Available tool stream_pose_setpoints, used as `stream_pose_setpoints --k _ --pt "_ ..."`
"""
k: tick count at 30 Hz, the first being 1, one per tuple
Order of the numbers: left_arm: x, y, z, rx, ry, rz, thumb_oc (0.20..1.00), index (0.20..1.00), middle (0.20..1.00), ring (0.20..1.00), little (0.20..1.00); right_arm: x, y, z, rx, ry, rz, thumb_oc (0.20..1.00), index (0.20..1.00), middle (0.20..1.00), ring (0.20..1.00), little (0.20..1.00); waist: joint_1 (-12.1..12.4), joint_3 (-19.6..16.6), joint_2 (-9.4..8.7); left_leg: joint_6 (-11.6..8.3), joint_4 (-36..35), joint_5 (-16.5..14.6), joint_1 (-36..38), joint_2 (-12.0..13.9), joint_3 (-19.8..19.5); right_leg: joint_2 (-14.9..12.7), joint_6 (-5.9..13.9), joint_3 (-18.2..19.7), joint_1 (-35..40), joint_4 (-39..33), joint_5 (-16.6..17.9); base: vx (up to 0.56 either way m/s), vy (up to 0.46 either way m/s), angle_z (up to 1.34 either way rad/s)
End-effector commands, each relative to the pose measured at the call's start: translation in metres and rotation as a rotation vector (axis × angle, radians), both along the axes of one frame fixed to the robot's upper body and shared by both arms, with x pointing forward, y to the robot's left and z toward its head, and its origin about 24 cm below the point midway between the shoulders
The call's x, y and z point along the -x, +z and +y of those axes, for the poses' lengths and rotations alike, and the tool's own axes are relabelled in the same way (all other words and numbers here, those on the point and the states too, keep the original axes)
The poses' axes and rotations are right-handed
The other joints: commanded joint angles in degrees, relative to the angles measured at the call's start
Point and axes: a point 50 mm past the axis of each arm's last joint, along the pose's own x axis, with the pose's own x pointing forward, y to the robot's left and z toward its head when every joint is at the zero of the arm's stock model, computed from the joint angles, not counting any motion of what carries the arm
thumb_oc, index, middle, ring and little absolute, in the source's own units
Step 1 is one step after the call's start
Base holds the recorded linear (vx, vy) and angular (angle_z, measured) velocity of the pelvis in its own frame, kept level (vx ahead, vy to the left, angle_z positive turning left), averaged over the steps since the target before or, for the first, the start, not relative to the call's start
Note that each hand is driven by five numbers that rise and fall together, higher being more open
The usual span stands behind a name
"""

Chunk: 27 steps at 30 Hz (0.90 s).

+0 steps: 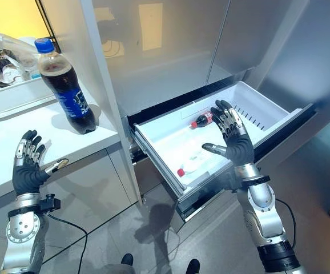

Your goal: Take the drinks into the refrigerator

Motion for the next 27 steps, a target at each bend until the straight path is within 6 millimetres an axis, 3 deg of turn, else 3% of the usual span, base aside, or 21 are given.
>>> stream_pose_setpoints --k 1,8,17,22,27 --pt "-0.013 0.023 -0.003 -0.109 -0.028 -0.091 1.0 1.0 1.0 1.0 1.0 0.002 0.035 -0.009 -0.002 -0.028 -0.176 1.0 1.0 1.0 1.0 1.0 -0.8 -0.6 1.32 5.5 0.1 -1.5 -1.8 -4.0 -2.7 1.3 -1.29 -1.7 0.6 8.8 -7.2 0.02 0.027 -0.07" --pt "-0.025 0.031 0.01 -0.139 0.017 -0.093 1.0 1.0 1.0 1.0 1.0 0.001 0.033 -0.008 0.016 0.0 -0.159 1.0 1.0 1.0 1.0 1.0 -2.1 -0.5 1.57 5.54 0.1 -2.0 -1.1 -3.9 -1.1 1.5 -1.14 -0.1 0.2 8.8 -7.0 0.02 0.025 -0.06" --pt "-0.035 0.055 0.044 -0.207 0.158 -0.116 1.0 1.0 1.0 1.0 1.0 0.003 0.039 -0.001 0.081 0.08 -0.163 1.0 1.0 1.0 1.0 1.0 -4.0 -0.2 1.79 5.69 0.1 -2.9 0.2 -3.5 2.4 2.6 -1.0 3.7 -1.5 9.6 -7.2 0.02 0.027 -0.25" --pt "-0.036 0.054 0.065 -0.148 0.248 -0.088 1.0 1.0 1.0 1.0 1.0 0.006 0.04 0.003 0.106 0.114 -0.164 1.0 1.0 1.0 1.0 1.0 -5.0 0.1 1.97 5.76 0.1 -3.1 0.9 -3.4 4.1 3.3 -0.94 5.7 -2.0 9.5 -7.1 0.01 0.021 -0.23" --pt "-0.036 0.044 0.073 -0.129 0.294 -0.04 1.0 1.0 1.0 1.0 1.0 0.009 0.041 0.004 0.108 0.128 -0.172 1.0 1.0 1.0 1.0 1.0 -5.6 0.0 1.81 5.79 0.1 -3.6 1.6 -3.4 5.0 3.7 -0.87 6.6 -1.5 8.8 -6.9 0.02 0.003 -0.16"
